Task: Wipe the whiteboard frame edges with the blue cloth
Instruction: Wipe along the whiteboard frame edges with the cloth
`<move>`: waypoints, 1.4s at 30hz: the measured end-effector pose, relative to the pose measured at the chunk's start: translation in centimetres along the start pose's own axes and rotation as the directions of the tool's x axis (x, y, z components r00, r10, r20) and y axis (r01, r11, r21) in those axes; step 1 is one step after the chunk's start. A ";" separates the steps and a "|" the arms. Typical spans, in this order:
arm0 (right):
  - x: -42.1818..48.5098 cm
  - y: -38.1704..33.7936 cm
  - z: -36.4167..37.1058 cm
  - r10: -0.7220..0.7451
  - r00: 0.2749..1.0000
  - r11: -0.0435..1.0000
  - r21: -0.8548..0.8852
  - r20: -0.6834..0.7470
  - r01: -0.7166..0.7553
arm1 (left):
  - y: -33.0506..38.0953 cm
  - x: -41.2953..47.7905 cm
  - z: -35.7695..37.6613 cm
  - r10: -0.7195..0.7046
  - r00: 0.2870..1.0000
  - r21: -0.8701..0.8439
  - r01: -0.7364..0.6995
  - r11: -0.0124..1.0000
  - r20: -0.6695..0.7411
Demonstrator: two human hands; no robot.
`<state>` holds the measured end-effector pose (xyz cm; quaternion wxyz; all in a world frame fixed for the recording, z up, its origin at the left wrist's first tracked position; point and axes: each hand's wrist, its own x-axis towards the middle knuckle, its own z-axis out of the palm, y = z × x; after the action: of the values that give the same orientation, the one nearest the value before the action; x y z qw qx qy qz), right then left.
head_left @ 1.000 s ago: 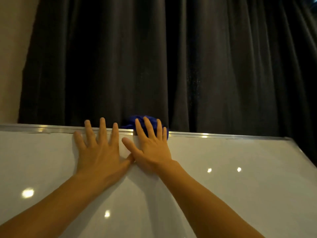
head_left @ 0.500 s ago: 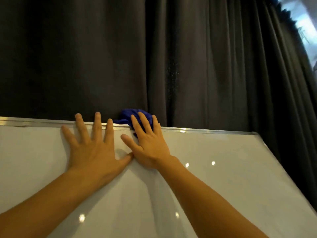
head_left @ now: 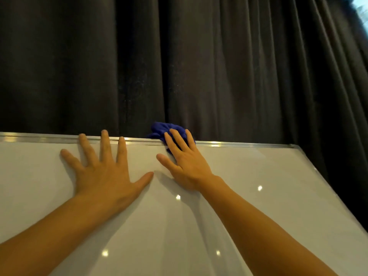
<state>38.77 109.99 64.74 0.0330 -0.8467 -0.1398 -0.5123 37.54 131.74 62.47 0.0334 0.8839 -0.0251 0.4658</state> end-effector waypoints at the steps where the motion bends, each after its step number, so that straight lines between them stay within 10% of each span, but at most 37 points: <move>1: -0.8 3.0 -0.9 0.028 1.000 1.000 0.005 0.013 -0.028 | 1.8 -0.1 0.3 -0.001 1.000 -0.005 0.001 1.000 0.009; 13: -2.3 19.0 -3.1 -0.143 0.989 0.989 0.057 0.048 0.140 | 22.3 0.7 1.6 -0.131 0.987 0.057 0.126 0.990 0.092; 18: -4.7 30.2 -6.3 0.119 0.990 0.985 0.117 0.081 -0.128 | 23.7 0.8 2.2 -0.040 0.998 0.016 0.039 0.999 0.057; 27: -3.5 27.9 -5.9 -0.183 0.977 0.939 0.316 0.113 0.139 | 30.0 2.3 2.6 -0.058 0.998 0.022 0.058 0.998 0.029; 34: -4.4 35.5 -7.9 0.166 0.976 0.825 0.522 0.142 -0.216 | 32.0 2.2 3.5 0.085 0.996 0.022 -0.086 0.996 0.030; 42: -4.3 38.0 -8.7 -0.015 0.983 0.862 0.501 0.182 -0.079 | 36.5 2.2 3.3 0.042 0.997 0.033 -0.044 0.998 0.064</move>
<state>39.67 70.96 68.38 0.2496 -0.8533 -0.2575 -0.3784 38.76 95.11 63.75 0.0075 0.8979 -0.0370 0.4386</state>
